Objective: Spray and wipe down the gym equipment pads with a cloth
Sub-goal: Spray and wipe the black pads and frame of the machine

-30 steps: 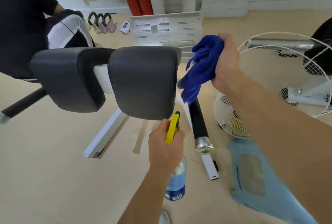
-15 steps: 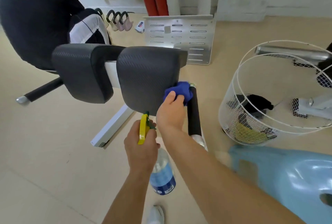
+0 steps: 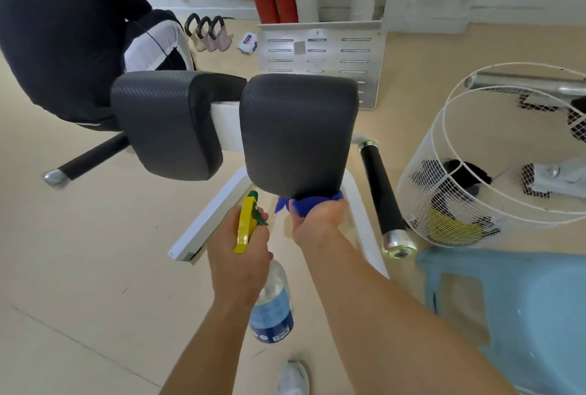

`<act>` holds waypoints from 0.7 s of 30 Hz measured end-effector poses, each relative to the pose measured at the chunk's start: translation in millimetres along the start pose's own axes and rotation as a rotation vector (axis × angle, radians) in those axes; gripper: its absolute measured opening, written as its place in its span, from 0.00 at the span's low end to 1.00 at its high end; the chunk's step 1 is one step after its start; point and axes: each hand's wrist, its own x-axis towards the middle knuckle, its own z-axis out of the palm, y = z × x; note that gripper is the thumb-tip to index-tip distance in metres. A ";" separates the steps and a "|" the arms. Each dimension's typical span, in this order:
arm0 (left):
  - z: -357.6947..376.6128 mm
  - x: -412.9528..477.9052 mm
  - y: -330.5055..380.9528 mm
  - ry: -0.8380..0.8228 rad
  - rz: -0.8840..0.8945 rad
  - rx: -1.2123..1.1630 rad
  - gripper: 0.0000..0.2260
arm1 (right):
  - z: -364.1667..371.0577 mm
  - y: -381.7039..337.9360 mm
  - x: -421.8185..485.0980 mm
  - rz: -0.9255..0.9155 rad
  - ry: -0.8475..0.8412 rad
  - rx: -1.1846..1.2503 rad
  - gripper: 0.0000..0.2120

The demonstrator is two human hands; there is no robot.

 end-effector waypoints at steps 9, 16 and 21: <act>-14.6 6.3 -10.9 -0.071 0.063 0.076 0.06 | -2.4 20.3 7.3 0.185 -0.055 -0.159 0.19; -1.7 -3.6 8.9 -0.221 0.004 -0.001 0.12 | 35.8 -65.5 -63.6 -0.098 -0.385 -0.578 0.16; 25.9 -11.2 32.2 -0.457 0.015 0.027 0.12 | 39.5 -181.0 -99.8 -0.515 -0.539 -1.060 0.12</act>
